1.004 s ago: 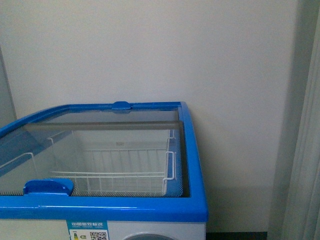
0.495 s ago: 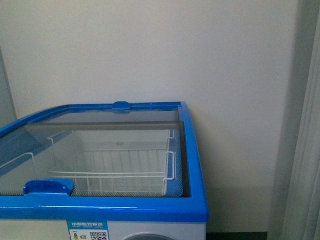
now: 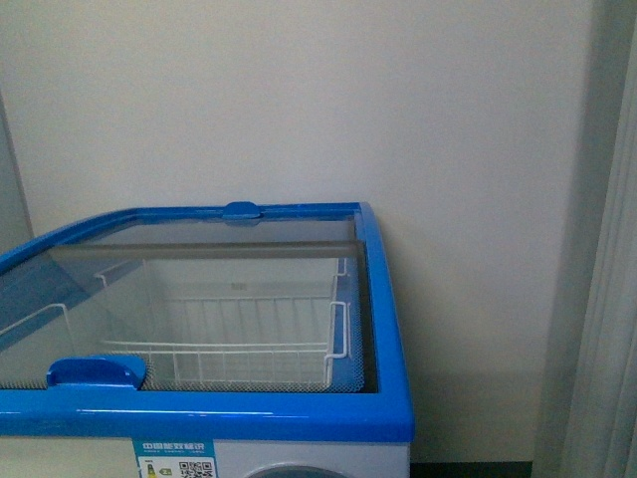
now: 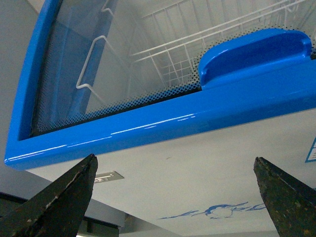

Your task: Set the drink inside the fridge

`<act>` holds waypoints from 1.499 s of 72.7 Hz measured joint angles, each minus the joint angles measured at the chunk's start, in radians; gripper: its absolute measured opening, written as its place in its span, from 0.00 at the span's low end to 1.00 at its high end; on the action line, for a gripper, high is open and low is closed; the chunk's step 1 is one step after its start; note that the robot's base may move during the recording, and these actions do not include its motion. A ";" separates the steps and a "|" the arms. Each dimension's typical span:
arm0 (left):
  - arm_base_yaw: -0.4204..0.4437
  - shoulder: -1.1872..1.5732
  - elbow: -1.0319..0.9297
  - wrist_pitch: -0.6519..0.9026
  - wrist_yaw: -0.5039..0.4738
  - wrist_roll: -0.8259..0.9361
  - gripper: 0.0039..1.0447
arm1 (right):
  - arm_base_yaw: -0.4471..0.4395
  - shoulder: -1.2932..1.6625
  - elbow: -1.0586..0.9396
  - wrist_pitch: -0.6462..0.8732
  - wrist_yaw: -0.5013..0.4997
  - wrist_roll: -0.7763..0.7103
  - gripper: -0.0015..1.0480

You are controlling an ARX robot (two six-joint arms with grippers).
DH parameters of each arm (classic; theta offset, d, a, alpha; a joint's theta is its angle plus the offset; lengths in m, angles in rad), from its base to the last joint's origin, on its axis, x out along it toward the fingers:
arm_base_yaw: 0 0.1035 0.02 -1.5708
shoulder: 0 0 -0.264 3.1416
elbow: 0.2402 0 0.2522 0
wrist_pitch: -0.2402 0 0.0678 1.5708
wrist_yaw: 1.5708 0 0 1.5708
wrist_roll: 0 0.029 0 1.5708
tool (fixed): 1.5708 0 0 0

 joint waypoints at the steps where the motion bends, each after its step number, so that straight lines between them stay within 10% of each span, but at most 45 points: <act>1: -0.001 0.009 0.005 0.002 -0.002 0.002 0.92 | 0.000 0.000 0.000 0.000 0.000 0.000 0.35; 109: -0.052 0.235 0.296 -0.023 -0.096 0.031 0.92 | 0.000 0.000 0.000 0.000 0.002 0.000 0.35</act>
